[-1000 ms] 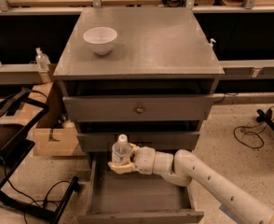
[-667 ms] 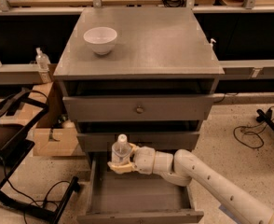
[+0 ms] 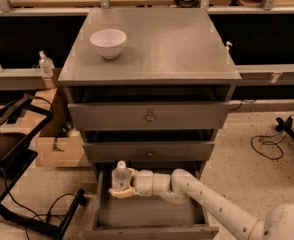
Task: Place blue plastic bottle into bottom drawer
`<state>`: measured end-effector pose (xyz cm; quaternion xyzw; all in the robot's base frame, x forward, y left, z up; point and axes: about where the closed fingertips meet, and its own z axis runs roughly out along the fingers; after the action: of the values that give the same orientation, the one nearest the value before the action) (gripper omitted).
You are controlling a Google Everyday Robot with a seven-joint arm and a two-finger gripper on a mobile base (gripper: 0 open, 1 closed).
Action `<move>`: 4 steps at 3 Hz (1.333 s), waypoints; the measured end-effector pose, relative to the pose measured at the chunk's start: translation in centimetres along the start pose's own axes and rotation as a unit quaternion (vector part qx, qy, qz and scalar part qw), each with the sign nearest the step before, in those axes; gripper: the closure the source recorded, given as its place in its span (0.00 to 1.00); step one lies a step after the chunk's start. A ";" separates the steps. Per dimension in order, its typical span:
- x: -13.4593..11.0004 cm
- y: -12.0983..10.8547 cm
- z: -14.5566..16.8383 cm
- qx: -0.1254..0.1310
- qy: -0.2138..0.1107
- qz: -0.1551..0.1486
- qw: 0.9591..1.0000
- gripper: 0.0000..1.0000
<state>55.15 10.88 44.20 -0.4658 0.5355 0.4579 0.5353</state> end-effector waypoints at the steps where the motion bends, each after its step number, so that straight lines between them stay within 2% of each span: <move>1: 5.4 0.1 2.1 -0.034 0.012 -0.010 0.999 1.00; 2: 12.2 -0.6 3.1 -0.049 0.049 0.010 0.998 1.00; 3: 16.2 -1.2 2.5 -0.044 0.069 0.033 0.996 1.00; 4: 19.1 -2.1 1.1 -0.031 0.074 0.051 0.996 1.00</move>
Offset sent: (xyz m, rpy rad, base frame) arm 0.0228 0.0330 -0.1809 -0.1706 0.0761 0.1265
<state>57.50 11.46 25.10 -0.4870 0.5822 0.4649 0.4558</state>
